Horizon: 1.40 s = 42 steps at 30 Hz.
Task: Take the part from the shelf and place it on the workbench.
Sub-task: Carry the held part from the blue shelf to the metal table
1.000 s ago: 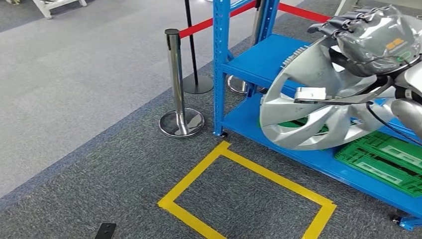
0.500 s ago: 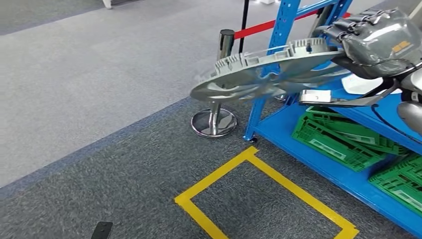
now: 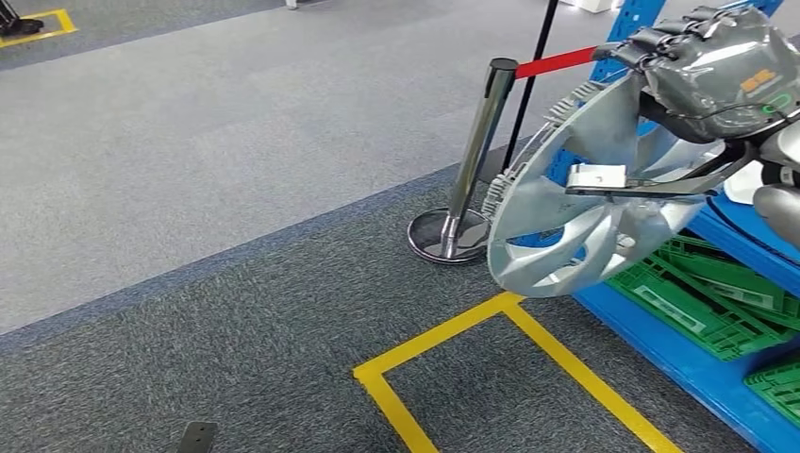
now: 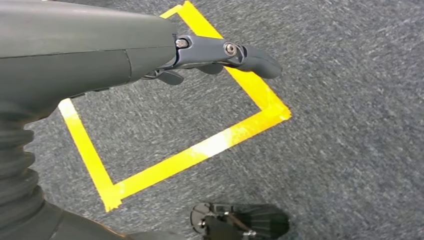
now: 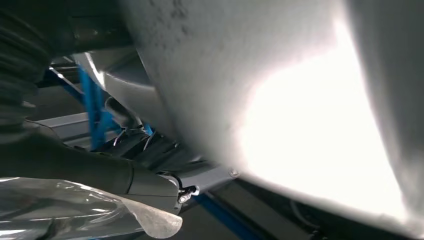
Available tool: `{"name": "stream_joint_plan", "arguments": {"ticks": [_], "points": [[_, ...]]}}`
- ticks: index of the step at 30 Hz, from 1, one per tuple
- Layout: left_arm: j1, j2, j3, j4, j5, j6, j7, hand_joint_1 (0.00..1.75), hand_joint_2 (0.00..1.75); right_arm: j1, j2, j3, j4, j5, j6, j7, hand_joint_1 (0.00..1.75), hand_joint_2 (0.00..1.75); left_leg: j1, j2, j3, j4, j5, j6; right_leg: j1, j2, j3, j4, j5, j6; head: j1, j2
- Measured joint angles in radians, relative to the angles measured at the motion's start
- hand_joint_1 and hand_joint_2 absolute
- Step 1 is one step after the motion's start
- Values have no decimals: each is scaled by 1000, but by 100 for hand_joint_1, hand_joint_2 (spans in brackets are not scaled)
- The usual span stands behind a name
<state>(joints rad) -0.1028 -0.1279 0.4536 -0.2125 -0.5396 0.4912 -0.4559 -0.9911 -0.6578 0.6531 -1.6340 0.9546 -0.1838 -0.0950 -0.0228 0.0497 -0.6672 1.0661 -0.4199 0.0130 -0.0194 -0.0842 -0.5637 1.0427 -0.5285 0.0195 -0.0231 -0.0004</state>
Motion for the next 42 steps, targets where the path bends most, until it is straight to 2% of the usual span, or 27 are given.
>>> {"name": "stream_joint_plan", "arguments": {"ticks": [1, 3, 5, 7, 8, 9, 10, 11, 12, 14, 16, 18, 20, 22, 24, 25, 26, 27, 29, 31, 33, 35, 37, 39, 40, 41, 42], "points": [[-1, 1, 0, 0, 0, 0, 0, 0, 175, 0, 0, 0, 0, 0, 1, 0, 175, 175, -6, 5, 6, -15, -5, 4, 1, -7, 0, -3, -1, 4, 0, 0], [0, 2, 0, 0, -1, 0, 0, 0, 175, 1, 1, 1, 0, -1, 3, -1, 175, 175, -6, -9, 11, -33, -3, 13, 0, -18, 2, -8, -5, 14, 0, 0], [-2, 2, 0, 0, -1, 1, 0, 0, 175, 0, 2, 1, 1, -3, 4, -1, 175, 175, 0, -27, 23, -52, 4, 25, -3, 12, -10, 20, -29, 19, 0, 0], [-6, 1, 0, -1, -2, 1, 1, 0, 175, -2, 0, 0, 1, -3, 5, -1, 175, 175, 3, -48, 30, -59, 7, 33, -3, 62, -64, 127, -79, 19, 3, 0], [-8, 0, 0, -1, -2, 1, 1, 0, 175, -2, 0, 0, 1, -4, 5, -1, 175, 175, 4, -59, 30, -59, 6, 34, -2, 75, -102, 194, -102, 20, 4, 0], [-8, -1, 0, -1, -3, 1, 2, 0, 175, 0, 0, 1, 1, -4, 6, -1, 175, 175, 4, -72, 30, -58, 6, 35, -3, 81, -134, 244, -111, 23, 4, 0], [-7, -3, 0, -1, -7, 2, 2, 0, 175, 2, -1, 1, 1, -4, 6, -2, 175, 175, 5, -84, 31, -56, 5, 34, -4, 84, -152, 260, -100, 26, 4, 0], [-6, -3, 0, -1, -10, 4, 3, 0, 175, 2, -1, 1, 1, -4, 6, -2, 175, 175, 8, -98, 31, -53, 3, 32, -7, 85, -151, 238, -71, 29, 4, 0], [-6, -2, 0, -1, -13, 5, 5, 0, 175, 2, -1, 1, 1, -4, 6, -2, 175, 175, 11, -111, 31, -47, -1, 28, -11, 91, -131, 181, -27, 33, 4, 0], [-6, 2, 0, -1, -15, 10, 8, 0, 175, 2, -3, 1, 2, -5, 6, -2, 175, 175, 16, -137, 24, -28, -10, 15, -20, 130, -79, 64, 26, 41, 5, 0], [-4, 9, 1, -1, -14, 14, 14, 0, 175, 7, -7, 1, 2, -5, 6, -1, 175, 175, 19, -160, 11, -15, -13, 3, -21, 156, -53, 20, 28, 38, 5, 0], [3, 17, 1, 0, -14, 15, 24, 0, 175, 12, -9, 1, 2, -6, 5, 0, 175, 175, 22, -175, 4, -13, -10, -5, -18, 140, -47, 18, 27, 27, 5, 0], [9, 23, 2, 0, -22, 14, 39, 0, 175, 15, -10, 1, 2, -8, 5, 2, 175, 175, 20, -143, -9, 13, -27, -15, -18, 118, -41, 14, 27, 16, -1, 0], [10, 30, 1, 0, -33, 13, 60, 0, 175, 17, -11, 0, 1, -8, 4, 3, 175, 175, 19, -86, -53, 111, -76, -23, -13, 94, -33, 12, 23, 5, -6, 0], [12, 36, 1, 0, -41, 15, 81, 0, 175, 19, -12, 0, 1, -7, 4, 4, 175, 175, 22, -64, -109, 230, -119, -25, -7, 70, -28, 12, 18, -3, -7, 0], [15, 38, 1, 0, -43, 15, 93, 0, 175, 20, -12, 0, 1, -6, 4, 5, 175, 175, 23, -62, -121, 256, -120, -24, -4, 58, -25, 12, 16, -5, -7, 0], [19, 42, 1, 0, -44, 15, 103, 0, 175, 21, -12, -1, 1, -6, 4, 5, 175, 175, 22, -61, -116, 245, -103, -20, -2, 49, -22, 12, 13, -6, -7, 0], [23, 46, 1, 0, -43, 14, 115, 0, 175, 21, -12, -1, 1, -5, 4, 6, 175, 175, 20, -58, -93, 198, -72, -16, -1, 39, -17, 12, 10, -6, -6, 0], [30, 56, 2, 0, -42, 8, 138, 0, 175, 22, -12, -2, 1, -3, 3, 7, 175, 175, 7, -22, -30, 71, -16, -4, 1, 23, -9, 11, 3, -4, -7, 0], [34, 67, 5, 0, -37, 2, 163, 0, 175, 25, -12, -3, 1, 1, 1, 10, 175, 175, -9, 11, 3, -2, -5, 8, 4, 7, -7, 8, 0, 2, -7, 0], [40, 76, 8, 0, -31, -4, 187, 0, 175, 32, -12, -3, 1, 5, 0, 11, 175, 175, -14, 1, 7, -20, -8, 17, 5, -10, -5, 1, -1, 11, -7, 0], [48, 80, 11, 0, -27, -14, 214, 0, 175, 37, -12, -4, 1, 8, 0, 11, 175, 175, -10, -19, 18, -38, -1, 27, 2, 9, -10, 15, -17, 18, -6, 0], [51, 82, 14, 0, -24, -27, 246, 0, 175, 37, -12, -5, 2, 11, -1, 12, 175, 175, -4, -39, 27, -50, 3, 37, -1, 58, -55, 100, -60, 21, -3, 0], [49, 82, 15, 1, -23, -43, 277, 0, 175, 38, -12, -5, 3, 15, 0, 13, 175, 175, -2, -63, 28, -50, 3, 40, -1, 80, -125, 224, -102, 25, -1, 0], [49, 82, 16, 1, -23, -53, 290, 0, 175, 39, -11, -4, 4, 18, 1, 13, 175, 175, -2, -76, 28, -49, 2, 40, -2, 82, -150, 258, -104, 28, -1, 0], [50, 81, 18, 1, -23, -63, 301, 0, 175, 40, -11, -4, 5, 20, 2, 13, 175, 175, 0, -90, 28, -47, 2, 39, -3, 83, -156, 254, -85, 31, -1, 0], [51, 80, 21, 1, -22, -71, 308, 0, 175, 39, -10, -3, 6, 23, 3, 13, 175, 175, 2, -103, 29, -44, 0, 37, -4, 85, -143, 214, -49, 33, -1, 0]]}}
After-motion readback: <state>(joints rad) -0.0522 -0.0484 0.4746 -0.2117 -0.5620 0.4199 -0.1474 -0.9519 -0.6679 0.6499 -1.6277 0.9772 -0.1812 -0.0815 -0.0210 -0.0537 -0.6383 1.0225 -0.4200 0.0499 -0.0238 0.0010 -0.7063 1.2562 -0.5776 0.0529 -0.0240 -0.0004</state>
